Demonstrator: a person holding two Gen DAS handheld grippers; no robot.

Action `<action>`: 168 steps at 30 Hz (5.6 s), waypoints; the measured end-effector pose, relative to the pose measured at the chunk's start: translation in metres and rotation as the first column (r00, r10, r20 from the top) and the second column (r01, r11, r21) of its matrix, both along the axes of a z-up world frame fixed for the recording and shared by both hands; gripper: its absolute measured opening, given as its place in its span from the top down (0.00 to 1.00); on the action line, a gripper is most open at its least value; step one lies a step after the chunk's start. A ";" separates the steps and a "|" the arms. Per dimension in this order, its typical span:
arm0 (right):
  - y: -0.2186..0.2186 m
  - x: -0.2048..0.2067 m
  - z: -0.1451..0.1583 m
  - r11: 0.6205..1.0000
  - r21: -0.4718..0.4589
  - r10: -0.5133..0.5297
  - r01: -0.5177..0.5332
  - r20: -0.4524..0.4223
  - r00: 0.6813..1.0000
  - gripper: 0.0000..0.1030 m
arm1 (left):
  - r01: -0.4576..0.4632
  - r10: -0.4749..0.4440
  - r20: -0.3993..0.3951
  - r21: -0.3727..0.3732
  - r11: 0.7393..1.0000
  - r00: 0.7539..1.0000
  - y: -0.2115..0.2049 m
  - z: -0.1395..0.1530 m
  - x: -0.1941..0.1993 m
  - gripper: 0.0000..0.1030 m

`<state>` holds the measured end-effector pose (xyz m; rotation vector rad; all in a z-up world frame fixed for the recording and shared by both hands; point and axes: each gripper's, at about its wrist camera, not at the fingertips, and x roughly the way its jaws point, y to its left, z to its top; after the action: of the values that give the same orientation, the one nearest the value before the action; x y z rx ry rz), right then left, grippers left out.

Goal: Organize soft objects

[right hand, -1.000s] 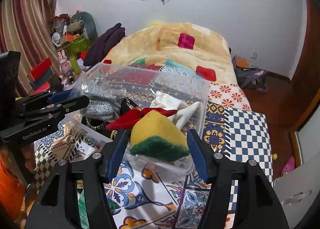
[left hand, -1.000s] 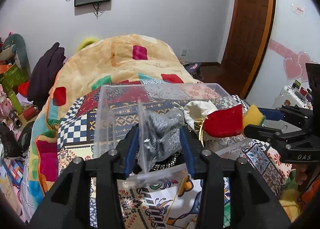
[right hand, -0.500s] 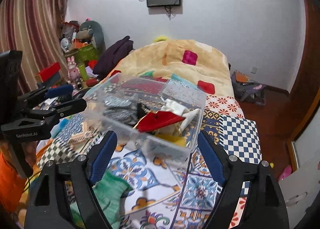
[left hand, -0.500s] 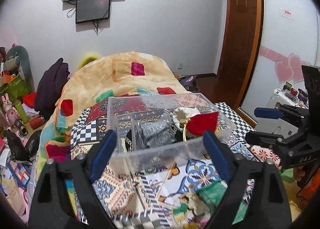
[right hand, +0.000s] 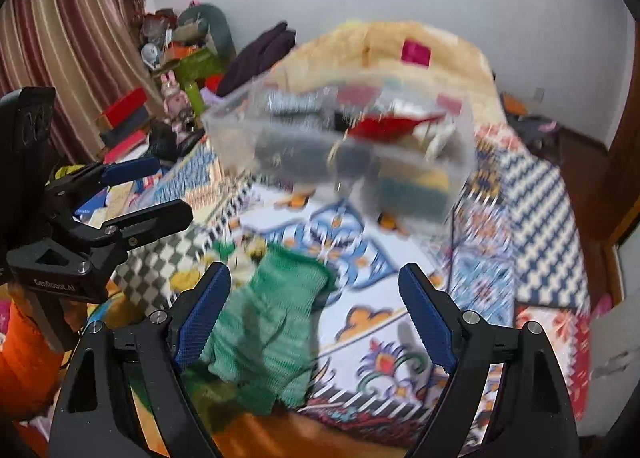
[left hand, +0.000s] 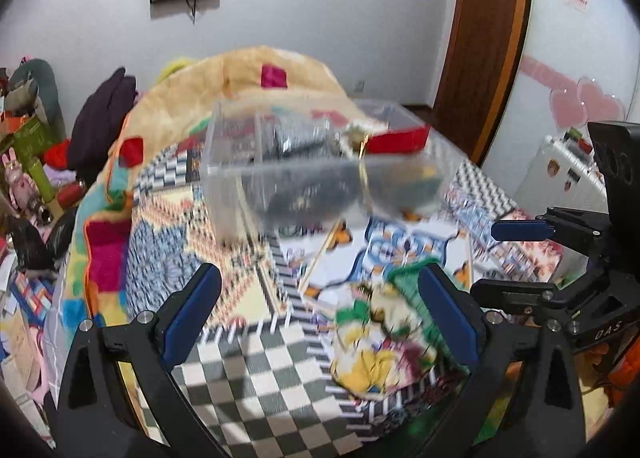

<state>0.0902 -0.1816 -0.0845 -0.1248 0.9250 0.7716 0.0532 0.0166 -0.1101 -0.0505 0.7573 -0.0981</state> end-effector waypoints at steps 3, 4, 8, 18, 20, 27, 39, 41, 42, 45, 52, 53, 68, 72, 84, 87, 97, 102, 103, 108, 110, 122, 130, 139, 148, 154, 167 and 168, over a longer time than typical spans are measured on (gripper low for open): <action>0.005 -0.004 -0.013 1.000 -0.013 0.007 -0.007 -0.037 0.999 0.18 | -0.001 0.001 -0.036 0.000 1.000 0.999 0.000 -0.014 -0.001 0.03; 0.006 -0.004 -0.017 1.000 -0.019 0.013 -0.014 -0.046 0.999 0.18 | 0.002 -0.002 -0.044 0.000 1.000 0.999 0.000 -0.017 -0.001 0.03; 0.006 -0.005 -0.023 0.999 -0.024 0.019 -0.021 -0.062 0.998 0.21 | 0.005 -0.004 -0.058 0.017 1.000 0.998 -0.004 -0.029 -0.001 0.03; -0.010 0.002 -0.027 1.000 0.006 -0.001 0.002 -0.104 0.995 0.68 | 0.056 -0.054 -0.094 0.027 0.998 0.994 -0.015 -0.043 0.002 0.39; -0.012 0.000 -0.025 1.000 0.005 -0.001 0.001 -0.090 0.996 0.74 | 0.059 -0.056 -0.088 0.035 0.998 0.995 -0.017 -0.043 0.001 0.49; -0.024 -0.001 -0.017 0.999 0.016 -0.034 0.035 -0.056 0.998 0.88 | 0.093 -0.090 -0.079 0.032 0.995 0.993 -0.021 -0.044 0.002 0.84; -0.033 -0.003 0.022 0.997 0.064 -0.055 0.052 0.039 0.998 0.89 | 0.078 -0.078 0.019 0.011 0.997 0.997 -0.015 -0.009 0.000 0.91; -0.033 -0.003 0.033 0.996 0.076 -0.058 0.053 0.067 0.996 0.89 | 0.074 -0.074 0.054 0.008 0.997 0.996 -0.013 0.003 0.000 0.91; -0.032 -0.002 0.037 0.995 0.081 -0.060 0.053 0.079 0.995 0.89 | 0.069 -0.070 0.076 0.007 0.998 0.995 -0.012 0.011 0.000 0.91; -0.029 0.001 0.054 0.994 0.097 -0.064 0.052 0.128 0.990 0.89 | 0.058 -0.058 0.129 0.003 0.998 0.990 -0.007 0.029 0.001 0.91; -0.021 0.010 0.084 0.988 0.148 -0.080 0.048 0.220 0.972 0.89 | 0.028 -0.021 0.219 -0.026 0.999 0.975 0.005 0.065 0.017 0.91; -0.020 0.012 0.086 0.987 0.153 -0.083 0.049 0.228 0.970 0.89 | 0.021 -0.015 0.229 -0.023 0.999 0.973 0.005 0.069 0.019 0.91; 0.012 0.066 0.088 0.977 0.192 -0.140 0.095 0.241 0.960 0.89 | -0.060 0.072 0.218 -0.061 0.996 0.973 0.030 0.071 0.085 0.91; 0.022 0.080 0.077 0.982 0.165 -0.130 0.095 0.212 0.969 0.89 | -0.065 0.074 0.179 -0.057 0.996 0.981 0.030 0.058 0.101 0.91; 0.047 0.096 0.036 0.997 0.027 -0.082 0.078 0.158 0.984 0.89 | -0.072 0.074 0.058 -0.033 0.997 0.996 0.031 0.019 0.135 0.91; 0.045 0.096 0.036 0.996 0.007 -0.087 0.087 0.161 0.983 0.84 | -0.072 0.074 0.057 -0.024 0.997 0.996 0.030 0.019 0.134 0.90; 0.032 0.091 0.055 0.994 0.041 -0.103 0.097 0.182 0.978 0.55 | -0.086 0.090 0.114 -0.036 0.996 0.989 0.031 0.038 0.114 0.60; 0.019 0.076 0.077 0.992 0.093 -0.103 0.084 0.218 0.971 0.55 | -0.073 0.078 0.180 -0.038 0.997 0.980 0.027 0.061 0.091 0.54; 0.017 0.073 0.080 0.992 0.100 -0.104 0.082 0.228 0.968 0.55 | -0.070 0.076 0.193 -0.039 0.997 0.978 0.026 0.065 0.086 0.52; 0.002 0.051 0.104 0.987 0.146 -0.109 0.069 0.285 0.952 0.55 | -0.046 0.057 0.269 -0.047 0.998 0.961 0.017 0.089 0.059 0.48; -0.002 0.044 0.112 0.984 0.164 -0.115 0.068 0.303 0.946 0.55 | -0.038 0.052 0.293 -0.053 0.998 0.955 0.014 0.097 0.050 0.46; -0.024 0.004 0.135 0.964 0.253 -0.177 0.075 0.407 0.896 0.18 | -0.021 0.033 0.434 -0.033 0.999 0.900 -0.003 0.131 -0.009 0.12; -0.029 -0.008 0.128 0.961 0.264 -0.198 0.086 0.435 0.878 0.04 | -0.018 0.032 0.448 -0.036 0.999 0.893 -0.007 0.127 -0.025 0.02; -0.036 -0.012 0.120 0.955 0.286 -0.205 0.084 0.425 0.882 0.03 | -0.034 0.041 0.439 -0.024 0.999 0.898 -0.010 0.118 -0.025 0.01; -0.037 -0.016 0.120 0.954 0.288 -0.206 0.083 0.431 0.879 0.03 | -0.040 0.045 0.436 -0.019 0.999 0.899 -0.009 0.116 -0.025 0.01; -0.037 -0.017 0.119 0.954 0.288 -0.205 0.081 0.432 0.878 0.03 | -0.046 0.048 0.439 -0.014 0.999 0.897 -0.010 0.115 -0.025 0.01; -0.037 -0.019 0.120 0.953 0.293 -0.203 0.076 0.433 0.878 0.03 | -0.052 0.051 0.442 -0.011 0.999 0.896 -0.012 0.114 -0.025 0.01; -0.036 -0.020 0.120 0.953 0.293 -0.204 0.076 0.433 0.878 0.03 | -0.052 0.052 0.442 -0.012 0.999 0.896 -0.012 0.114 -0.025 0.01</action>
<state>0.0706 -0.2181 0.0360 0.0015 0.3659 0.6827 0.0279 0.0048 0.0040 -0.0457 0.2985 -0.0547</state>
